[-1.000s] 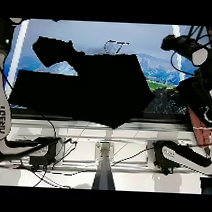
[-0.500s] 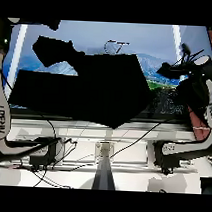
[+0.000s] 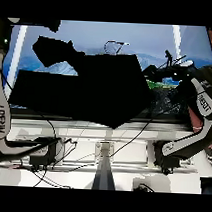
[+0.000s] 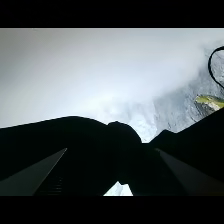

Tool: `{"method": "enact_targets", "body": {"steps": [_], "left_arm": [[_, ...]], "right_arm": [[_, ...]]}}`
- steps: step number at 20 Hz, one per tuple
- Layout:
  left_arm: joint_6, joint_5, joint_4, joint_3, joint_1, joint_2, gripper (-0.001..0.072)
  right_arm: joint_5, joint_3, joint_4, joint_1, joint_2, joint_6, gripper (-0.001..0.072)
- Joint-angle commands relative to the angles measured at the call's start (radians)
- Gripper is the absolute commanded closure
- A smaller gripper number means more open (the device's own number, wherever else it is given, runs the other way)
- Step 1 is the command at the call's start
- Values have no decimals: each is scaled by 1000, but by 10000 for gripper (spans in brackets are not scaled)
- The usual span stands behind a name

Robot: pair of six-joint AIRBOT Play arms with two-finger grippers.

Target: Fold the clothes and pants, and hang the long-sleeved shirts on hangers.

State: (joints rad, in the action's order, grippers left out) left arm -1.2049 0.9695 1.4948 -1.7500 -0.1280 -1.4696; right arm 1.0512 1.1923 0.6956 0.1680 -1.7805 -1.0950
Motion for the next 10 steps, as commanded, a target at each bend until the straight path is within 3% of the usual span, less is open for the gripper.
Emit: {"method": "enact_targets", "body": {"steps": [1,2,3,4,5,7,8,10], "left_arm": [[0,2,-3,0,1,0,80],[0,1,-3,0,1,0,80],[0,1,-3,0,1,0,80],[0,1,-3,0,1,0,80],[0,0,-2,0,1,0,80],[0,0,-2,0,1,0,83],[0,1,-2,0,1,0,126],[0,8,6,0,1,0,454]], "right_arm": [[-42,-2,5,-67,-20,-10,167],[-68,-2,5,-80,-20,-9,235],[-90,-1,3,-89,-20,3,372],[-97,7,4,-95,-20,28,590],[-97,21,4,-95,-19,39,693],[-90,58,11,-92,-11,39,693],[-86,79,24,-87,3,39,693],[-83,100,83,-71,56,34,694]]}}
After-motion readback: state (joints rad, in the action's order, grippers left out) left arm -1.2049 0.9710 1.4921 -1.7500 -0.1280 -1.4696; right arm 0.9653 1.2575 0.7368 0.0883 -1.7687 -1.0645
